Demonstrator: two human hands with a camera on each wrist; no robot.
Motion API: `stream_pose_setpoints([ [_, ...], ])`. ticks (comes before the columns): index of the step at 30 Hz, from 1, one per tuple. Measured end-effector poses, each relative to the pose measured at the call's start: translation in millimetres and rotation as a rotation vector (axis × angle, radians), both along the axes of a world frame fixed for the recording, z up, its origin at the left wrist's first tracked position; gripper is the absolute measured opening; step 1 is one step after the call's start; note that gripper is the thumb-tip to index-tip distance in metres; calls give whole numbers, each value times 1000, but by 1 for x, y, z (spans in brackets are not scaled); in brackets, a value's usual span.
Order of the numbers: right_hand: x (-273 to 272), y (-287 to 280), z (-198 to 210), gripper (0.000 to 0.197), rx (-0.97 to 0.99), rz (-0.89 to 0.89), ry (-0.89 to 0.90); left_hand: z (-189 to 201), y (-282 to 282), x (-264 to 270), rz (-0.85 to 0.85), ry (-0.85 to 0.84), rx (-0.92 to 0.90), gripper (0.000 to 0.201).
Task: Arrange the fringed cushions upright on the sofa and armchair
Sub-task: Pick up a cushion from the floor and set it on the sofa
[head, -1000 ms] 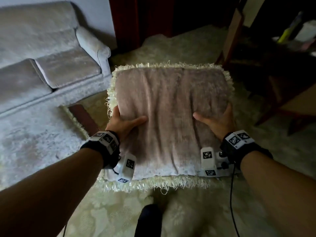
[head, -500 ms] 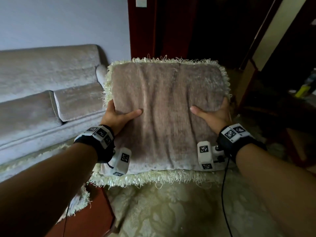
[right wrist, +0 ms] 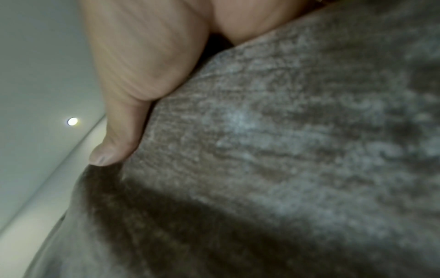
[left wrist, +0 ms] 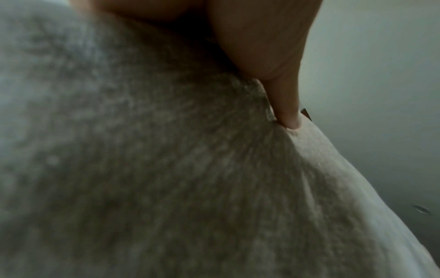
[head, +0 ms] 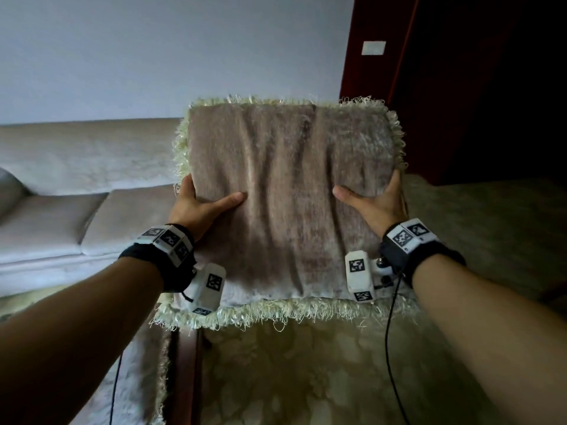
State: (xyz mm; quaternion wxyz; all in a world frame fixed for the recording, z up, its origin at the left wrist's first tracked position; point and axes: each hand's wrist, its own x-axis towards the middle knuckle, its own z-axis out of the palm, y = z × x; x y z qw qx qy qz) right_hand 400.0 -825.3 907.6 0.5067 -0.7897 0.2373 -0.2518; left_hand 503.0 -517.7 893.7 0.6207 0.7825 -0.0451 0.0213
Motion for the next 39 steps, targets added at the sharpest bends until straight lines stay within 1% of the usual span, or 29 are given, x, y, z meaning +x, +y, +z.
stream_pose_setpoints([
  [2, 38, -3, 4, 150, -14, 60, -5, 6, -2, 24, 64, -5, 19, 92],
  [3, 58, -5, 4, 152, -14, 89, -9, 7, -2, 37, 93, -3, 24, 92],
  [4, 78, -8, 4, 153, -6, 112, -18, 8, -3, 52, 117, -10, 20, 94],
  [7, 140, -16, 0, 147, 5, 161, -37, 3, -5, 102, 165, -16, 18, 109],
  [8, 162, -19, -2, 147, -3, 177, -31, -1, -4, 120, 173, -7, 21, 111],
  [10, 207, -22, -7, 148, -11, 208, -8, -9, -6, 158, 192, 5, 20, 108],
  [13, 282, -25, -19, 153, -3, 225, 3, -19, -9, 228, 216, 6, 32, 107],
  [15, 338, -25, -27, 157, -2, 236, 3, -28, -11, 280, 235, 2, 27, 111],
  [19, 448, -29, -36, 147, 12, 233, 61, -39, -16, 384, 254, 25, 39, 122],
  [20, 474, -31, -36, 145, 15, 227, 56, -39, -18, 409, 256, 30, 39, 122],
  [24, 566, -36, -42, 143, 24, 219, 79, -38, -24, 501, 244, 26, 73, 100],
  [28, 655, -36, -55, 141, 44, 228, 40, -48, -22, 589, 263, 18, 65, 96],
  [30, 703, -32, -67, 146, 49, 254, 38, -59, -19, 634, 271, 24, 52, 94],
  [32, 754, -28, -80, 159, 50, 271, 43, -73, -18, 680, 279, 26, 46, 92],
  [34, 811, -26, -102, 168, 53, 281, 74, -92, -14, 732, 289, 26, 41, 92],
  [37, 902, -22, -147, 169, 65, 291, 101, -136, -5, 818, 305, 48, 54, 97],
  [39, 961, -16, -179, 165, 71, 308, 127, -169, 2, 880, 334, 65, 41, 100],
])
